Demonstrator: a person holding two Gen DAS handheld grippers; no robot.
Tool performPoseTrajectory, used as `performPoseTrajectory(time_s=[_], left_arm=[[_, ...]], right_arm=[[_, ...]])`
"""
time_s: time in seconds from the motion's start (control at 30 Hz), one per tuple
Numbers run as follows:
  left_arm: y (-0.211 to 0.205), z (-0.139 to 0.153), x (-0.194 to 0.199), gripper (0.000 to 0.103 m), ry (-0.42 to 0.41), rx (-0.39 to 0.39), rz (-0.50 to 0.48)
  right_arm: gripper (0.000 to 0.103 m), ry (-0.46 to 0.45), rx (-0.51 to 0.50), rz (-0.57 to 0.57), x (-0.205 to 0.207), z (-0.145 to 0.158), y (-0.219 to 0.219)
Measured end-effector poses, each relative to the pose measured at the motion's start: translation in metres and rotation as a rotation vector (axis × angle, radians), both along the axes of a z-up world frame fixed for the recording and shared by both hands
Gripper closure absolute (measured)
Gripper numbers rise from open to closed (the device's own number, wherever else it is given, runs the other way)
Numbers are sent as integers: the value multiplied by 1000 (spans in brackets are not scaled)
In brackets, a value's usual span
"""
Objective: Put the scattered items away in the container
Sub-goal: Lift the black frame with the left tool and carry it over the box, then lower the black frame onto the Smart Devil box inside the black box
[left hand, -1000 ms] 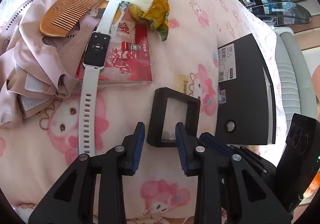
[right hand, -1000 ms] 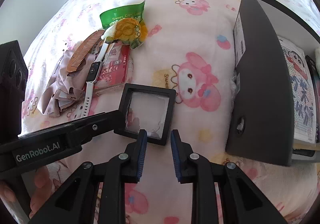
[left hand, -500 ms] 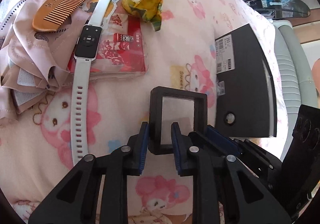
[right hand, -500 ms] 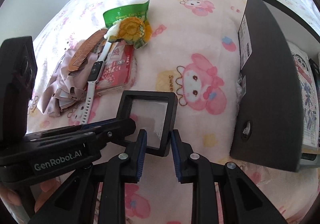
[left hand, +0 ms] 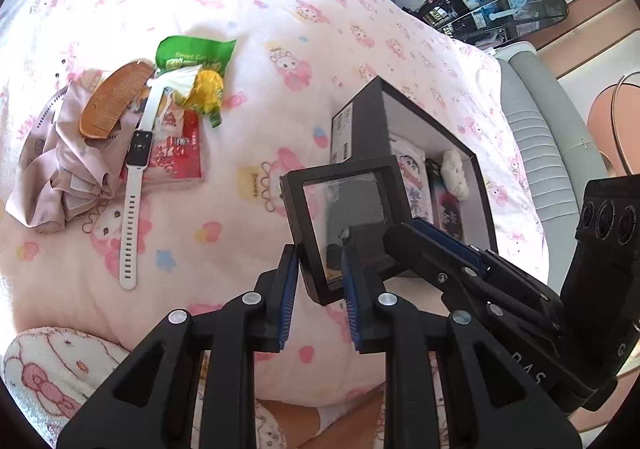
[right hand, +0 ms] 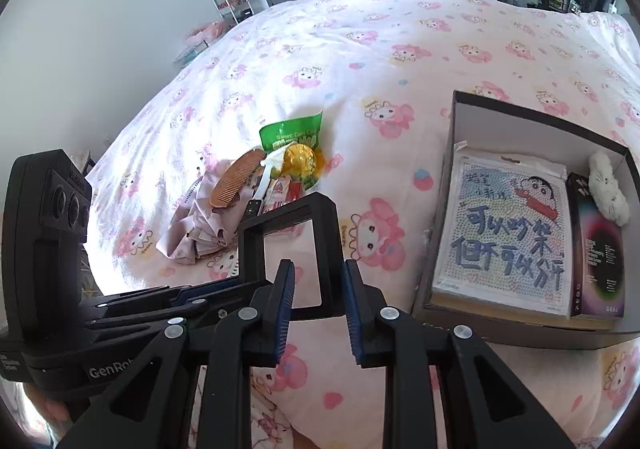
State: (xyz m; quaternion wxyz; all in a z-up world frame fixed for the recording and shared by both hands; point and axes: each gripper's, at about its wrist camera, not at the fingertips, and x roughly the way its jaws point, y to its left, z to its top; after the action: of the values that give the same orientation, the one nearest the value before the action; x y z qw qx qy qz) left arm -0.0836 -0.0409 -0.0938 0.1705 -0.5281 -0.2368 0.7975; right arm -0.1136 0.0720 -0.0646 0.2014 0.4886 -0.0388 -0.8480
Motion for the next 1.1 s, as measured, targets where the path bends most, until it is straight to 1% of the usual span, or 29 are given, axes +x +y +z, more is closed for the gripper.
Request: performPoseTrajectory(time_s=[0.13, 0.2, 0.27, 0.43, 0.6, 0.7, 0.73, 0.83, 0.93, 1.1], left_arm=[[38, 27, -21, 83, 48, -6, -72], [67, 35, -33, 83, 70, -18, -120], [97, 36, -45, 83, 72, -23, -166], [169, 14, -73, 83, 21, -20, -270], [227, -12, -90, 83, -22, -42, -338], [246, -30, -102, 83, -66, -39, -355], [251, -36, -105, 83, -77, -49, -357], [262, -48, -113, 83, -101, -77, -371], [269, -58, -119, 83, -133, -60, -374], [272, -73, -123, 83, -177, -53, -359]], right_arm=[[82, 26, -7, -47, -2, 13, 33], [82, 27, -16, -81, -6, 16, 57], [82, 27, -29, -129, -11, 18, 85], [82, 42, -34, -254, -23, 15, 153], [81, 0, -49, -357, -38, -8, 209], [82, -30, -32, -414, -46, -28, 229], [82, -44, -33, -426, -48, -35, 235], [82, -98, -69, -458, -52, -54, 249], [82, -126, -71, -495, -56, -63, 257], [82, -155, -34, -525, -60, -72, 260]])
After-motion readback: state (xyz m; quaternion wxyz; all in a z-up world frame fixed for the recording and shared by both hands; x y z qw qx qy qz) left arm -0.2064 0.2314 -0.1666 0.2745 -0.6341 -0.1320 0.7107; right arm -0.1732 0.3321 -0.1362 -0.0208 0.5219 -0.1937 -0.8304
